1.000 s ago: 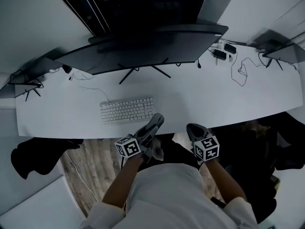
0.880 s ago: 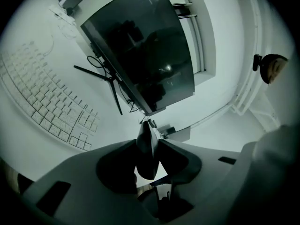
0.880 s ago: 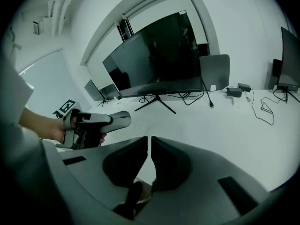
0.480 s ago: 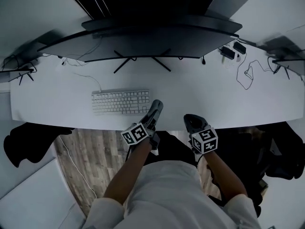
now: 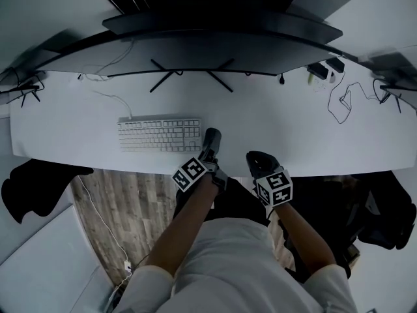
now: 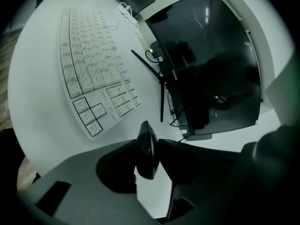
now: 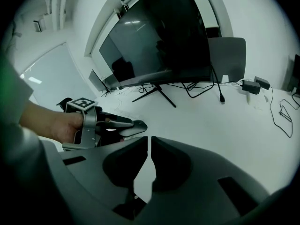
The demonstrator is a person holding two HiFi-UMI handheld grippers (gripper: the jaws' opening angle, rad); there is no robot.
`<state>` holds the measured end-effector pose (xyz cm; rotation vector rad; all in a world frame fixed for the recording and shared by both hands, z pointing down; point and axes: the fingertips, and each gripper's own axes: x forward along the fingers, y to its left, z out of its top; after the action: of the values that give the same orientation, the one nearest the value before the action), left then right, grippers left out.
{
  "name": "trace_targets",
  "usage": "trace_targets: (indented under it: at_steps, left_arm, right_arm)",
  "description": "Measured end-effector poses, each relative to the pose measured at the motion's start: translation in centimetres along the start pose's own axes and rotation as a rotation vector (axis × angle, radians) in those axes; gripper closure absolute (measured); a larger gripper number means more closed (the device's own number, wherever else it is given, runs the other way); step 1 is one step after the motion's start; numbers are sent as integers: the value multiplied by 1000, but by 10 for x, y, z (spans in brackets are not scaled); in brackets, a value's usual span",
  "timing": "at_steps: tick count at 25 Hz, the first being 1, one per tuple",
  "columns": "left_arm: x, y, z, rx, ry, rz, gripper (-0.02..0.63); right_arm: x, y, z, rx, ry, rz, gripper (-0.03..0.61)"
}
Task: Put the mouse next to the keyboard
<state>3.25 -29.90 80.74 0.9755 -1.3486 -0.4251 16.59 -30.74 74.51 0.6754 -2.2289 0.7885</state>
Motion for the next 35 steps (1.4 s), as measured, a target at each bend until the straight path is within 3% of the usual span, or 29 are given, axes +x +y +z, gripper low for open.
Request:
trace_targets:
  at_steps: [5, 18, 26, 31, 35]
  left_arm:
    - [16, 7, -3, -73, -20, 30, 469]
    - [31, 17, 5, -254, -80, 54, 469]
    - [25, 15, -6, -316, -49, 59, 310]
    - [24, 19, -9, -384, -31, 68, 256]
    - [23, 29, -16, -414, 28, 145, 235]
  right_arm:
    - [4, -9, 0, -40, 12, -10, 534]
    - [14, -10, -9, -25, 44, 5, 534]
    - [18, -8, -2, -24, 35, 21, 534]
    - [16, -8, -5, -27, 31, 21, 534]
    - [13, -7, -9, -26, 33, 20, 534]
